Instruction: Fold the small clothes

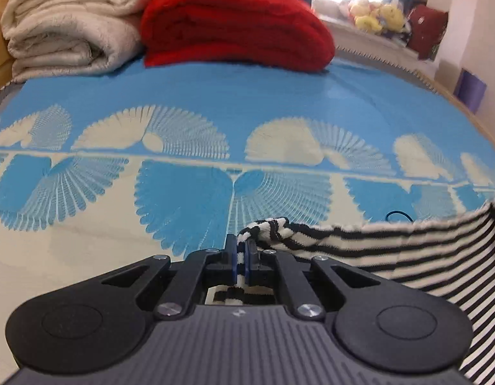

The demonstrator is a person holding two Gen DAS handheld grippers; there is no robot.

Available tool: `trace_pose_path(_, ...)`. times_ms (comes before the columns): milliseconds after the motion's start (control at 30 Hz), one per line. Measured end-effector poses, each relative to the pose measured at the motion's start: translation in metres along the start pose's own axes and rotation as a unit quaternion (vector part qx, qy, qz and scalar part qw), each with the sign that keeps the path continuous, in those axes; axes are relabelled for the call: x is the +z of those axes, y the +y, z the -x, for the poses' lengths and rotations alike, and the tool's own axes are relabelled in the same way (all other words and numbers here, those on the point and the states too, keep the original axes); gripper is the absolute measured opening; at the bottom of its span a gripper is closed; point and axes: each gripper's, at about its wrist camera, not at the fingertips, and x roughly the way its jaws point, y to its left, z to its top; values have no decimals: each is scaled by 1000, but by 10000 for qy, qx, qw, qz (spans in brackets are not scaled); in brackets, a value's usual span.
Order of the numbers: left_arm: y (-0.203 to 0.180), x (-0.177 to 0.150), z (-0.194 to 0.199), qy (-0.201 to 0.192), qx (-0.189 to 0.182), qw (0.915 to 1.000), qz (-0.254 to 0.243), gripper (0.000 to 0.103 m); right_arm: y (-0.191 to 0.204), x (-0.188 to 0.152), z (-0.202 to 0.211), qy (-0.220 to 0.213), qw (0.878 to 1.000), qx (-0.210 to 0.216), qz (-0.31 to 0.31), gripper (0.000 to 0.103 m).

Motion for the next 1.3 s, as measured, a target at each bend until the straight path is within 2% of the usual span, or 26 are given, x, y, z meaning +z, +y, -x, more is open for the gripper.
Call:
trace_pose_path(67,-2,-8,-15,290,113,9995,-45,4,0,1,0,-188,9998,-33,-62,4)
trace_pose_path(100,-4,-11,-21,453,186,9988,-57,4,2,-3,-7,-133,9999,-61,-28,5)
trace_pose_path(133,-5,-15,-29,671,220,9975,-42,5,5,-8,-16,17,10000,-64,36,6)
trace_pose_path(167,-4,-18,-33,864,165,9961,-4,8,8,-16,-31,351,9993,-37,127,7)
trace_pose_path(200,-2,-21,-36,975,117,9952,31,9,10,-23,-46,763,9969,-10,195,8)
trace_pose_path(233,-1,-22,-33,948,119,9954,41,11,12,-31,-52,886,9958,-28,247,8)
trace_pose_path(300,2,-17,-24,952,116,9953,91,23,14,-29,-49,833,9960,-80,311,16)
trace_pose_path(333,6,-14,-17,942,57,9954,173,35,13,-25,-44,832,9961,-94,276,20)
trace_pose_path(367,10,-12,-11,912,-24,9955,263,48,11,-21,-35,739,9970,-105,206,30)
trace_pose_path(400,14,-10,0,856,-129,9956,368,53,6,-18,-25,598,9981,-74,111,38)
trace_pose_path(433,18,-9,11,817,-229,9954,438,58,1,-14,-13,468,9989,-11,-5,41)
trace_pose_path(467,20,-9,23,812,-311,9951,462,60,-7,-12,1,384,9991,63,-150,46)
trace_pose_path(567,28,-11,54,815,-507,9943,464,60,-38,-10,43,311,9962,339,-746,50)
trace_pose_path(667,34,-19,82,981,-532,9926,482,60,-70,-17,78,476,9912,453,-1151,51)
trace_pose_path(767,41,-42,103,1228,-570,9891,578,59,-92,-40,106,769,9854,458,-1450,51)
trace_pose_path(867,51,-74,108,1529,-547,9841,721,58,-102,-74,123,1149,9792,408,-1619,51)
trace_pose_path(967,62,-101,99,2017,-546,9721,1064,57,-110,-107,126,1535,9673,425,-1972,51)
trace_pose_path(1067,64,-115,86,2360,-466,9668,865,57,-111,-130,118,2031,9557,459,-2080,51)
trace_pose_path(1200,66,-123,77,2560,-523,9610,911,57,-107,-134,112,2067,9552,524,-2054,51)
trace_pose_path(1300,59,-128,72,2713,-609,9577,738,45,-100,-134,109,2085,9564,533,-1977,48)
